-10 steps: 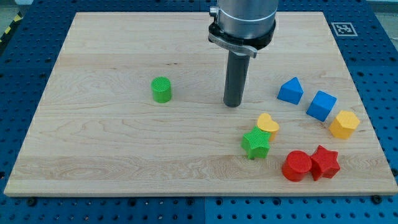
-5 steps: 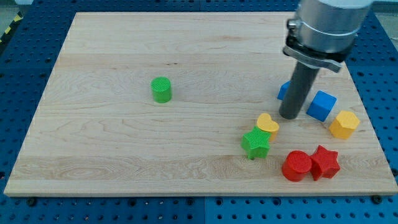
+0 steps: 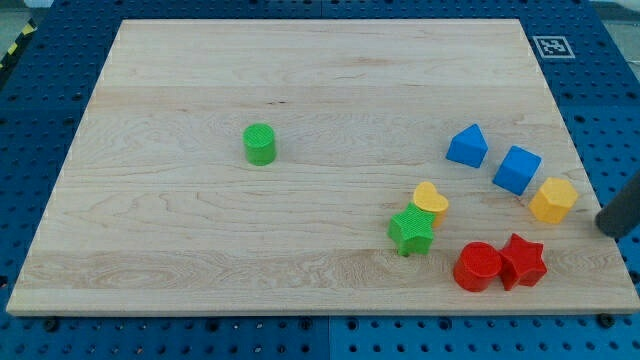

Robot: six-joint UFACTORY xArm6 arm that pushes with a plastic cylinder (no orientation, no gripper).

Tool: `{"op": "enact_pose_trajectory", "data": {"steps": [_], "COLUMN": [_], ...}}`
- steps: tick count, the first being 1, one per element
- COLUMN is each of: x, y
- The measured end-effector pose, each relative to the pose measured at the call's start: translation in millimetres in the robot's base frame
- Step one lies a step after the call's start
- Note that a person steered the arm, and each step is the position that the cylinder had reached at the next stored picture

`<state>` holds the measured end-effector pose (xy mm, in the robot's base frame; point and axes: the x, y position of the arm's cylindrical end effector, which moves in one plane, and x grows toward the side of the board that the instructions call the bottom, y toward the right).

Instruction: Push the blue cube closer to the yellow heart

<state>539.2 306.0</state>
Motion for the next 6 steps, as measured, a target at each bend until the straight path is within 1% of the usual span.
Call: {"op": "enact_pose_trajectory", "data": {"steps": [1,2,4,5,6], "x": [-44.2,-69.3,-71.5,-71.2,-70.3], "y": [5.7,-22.8,-122.2,-159.9,-154.6]}}
